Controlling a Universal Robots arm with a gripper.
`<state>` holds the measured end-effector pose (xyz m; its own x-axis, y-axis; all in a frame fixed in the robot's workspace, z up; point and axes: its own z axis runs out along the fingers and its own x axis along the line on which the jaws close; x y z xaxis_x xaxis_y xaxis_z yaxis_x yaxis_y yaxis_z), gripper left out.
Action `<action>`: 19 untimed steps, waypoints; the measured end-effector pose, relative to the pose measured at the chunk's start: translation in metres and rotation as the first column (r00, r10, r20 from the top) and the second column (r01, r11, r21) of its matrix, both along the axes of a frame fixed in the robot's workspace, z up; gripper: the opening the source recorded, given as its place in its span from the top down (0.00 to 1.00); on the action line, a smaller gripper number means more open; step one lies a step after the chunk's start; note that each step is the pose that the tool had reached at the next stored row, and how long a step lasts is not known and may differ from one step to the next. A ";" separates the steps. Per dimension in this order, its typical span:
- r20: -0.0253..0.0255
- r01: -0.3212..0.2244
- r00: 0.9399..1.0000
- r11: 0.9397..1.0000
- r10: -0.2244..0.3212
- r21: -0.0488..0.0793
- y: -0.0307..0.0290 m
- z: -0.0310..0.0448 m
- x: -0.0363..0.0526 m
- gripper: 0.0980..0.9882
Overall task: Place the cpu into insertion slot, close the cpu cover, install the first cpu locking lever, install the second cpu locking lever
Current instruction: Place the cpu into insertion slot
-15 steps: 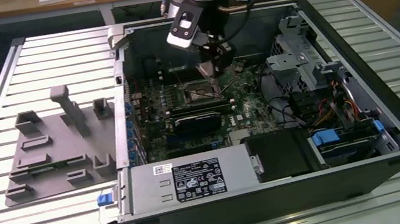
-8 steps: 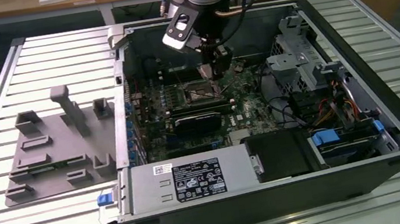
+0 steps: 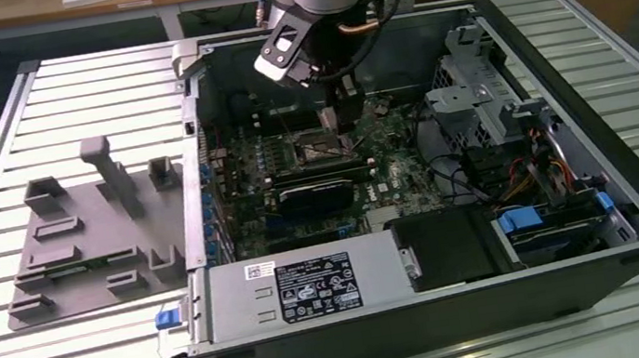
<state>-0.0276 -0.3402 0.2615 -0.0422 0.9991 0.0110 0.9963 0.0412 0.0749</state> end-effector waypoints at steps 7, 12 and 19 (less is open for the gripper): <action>0.000 0.010 1.000 0.999 -0.010 -0.039 0.0018 -0.0077 -0.0015 0.51; 0.000 0.010 1.000 0.999 -0.010 -0.051 0.0074 -0.0145 -0.0036 0.51; 0.001 0.010 1.000 0.998 -0.010 -0.067 0.0148 -0.0257 -0.0076 0.51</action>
<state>-0.0352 -0.3254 0.2358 -0.0325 0.9979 -0.0558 0.9967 0.0365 0.0728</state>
